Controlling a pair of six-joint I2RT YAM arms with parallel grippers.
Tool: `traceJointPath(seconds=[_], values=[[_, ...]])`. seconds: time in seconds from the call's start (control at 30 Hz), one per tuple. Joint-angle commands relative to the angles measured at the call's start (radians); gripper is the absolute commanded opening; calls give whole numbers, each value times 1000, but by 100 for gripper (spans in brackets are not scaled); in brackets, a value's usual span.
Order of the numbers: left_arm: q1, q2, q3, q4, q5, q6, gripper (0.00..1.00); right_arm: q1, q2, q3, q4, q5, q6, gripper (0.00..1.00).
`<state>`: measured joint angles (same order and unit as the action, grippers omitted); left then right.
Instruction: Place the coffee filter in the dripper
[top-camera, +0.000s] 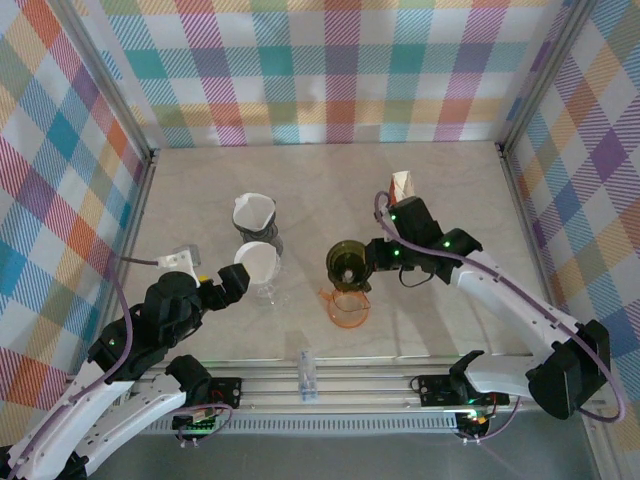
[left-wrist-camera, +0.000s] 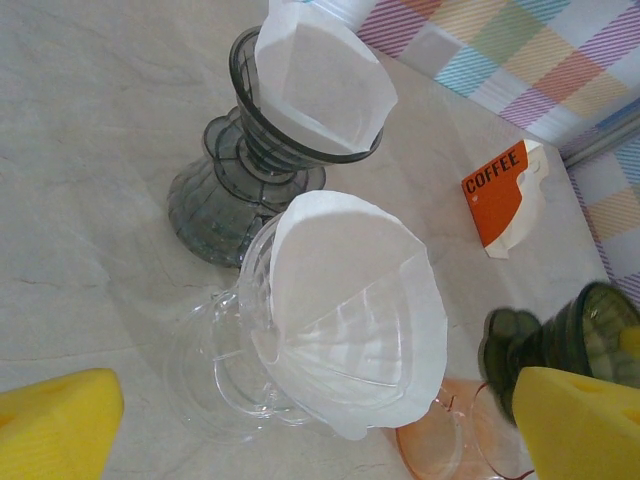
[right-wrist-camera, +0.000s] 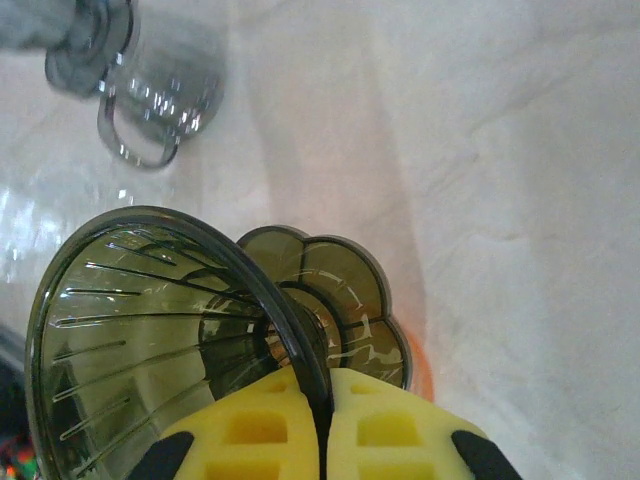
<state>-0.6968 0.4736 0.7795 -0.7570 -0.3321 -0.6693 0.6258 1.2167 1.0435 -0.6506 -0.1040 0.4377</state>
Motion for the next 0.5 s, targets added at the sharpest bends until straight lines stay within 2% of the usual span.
traceJointPath(seconds=[0.0, 0.43, 0.47], values=[[10, -4, 6, 8, -17, -13, 100, 20, -29, -38, -33, -22, 31, 0], [10, -5, 2, 7, -19, -16, 100, 59, -52, -85, -26, -4, 71, 0], [10, -5, 1, 7, -17, -17, 100, 61, -54, -86, -32, 2, 72, 3]])
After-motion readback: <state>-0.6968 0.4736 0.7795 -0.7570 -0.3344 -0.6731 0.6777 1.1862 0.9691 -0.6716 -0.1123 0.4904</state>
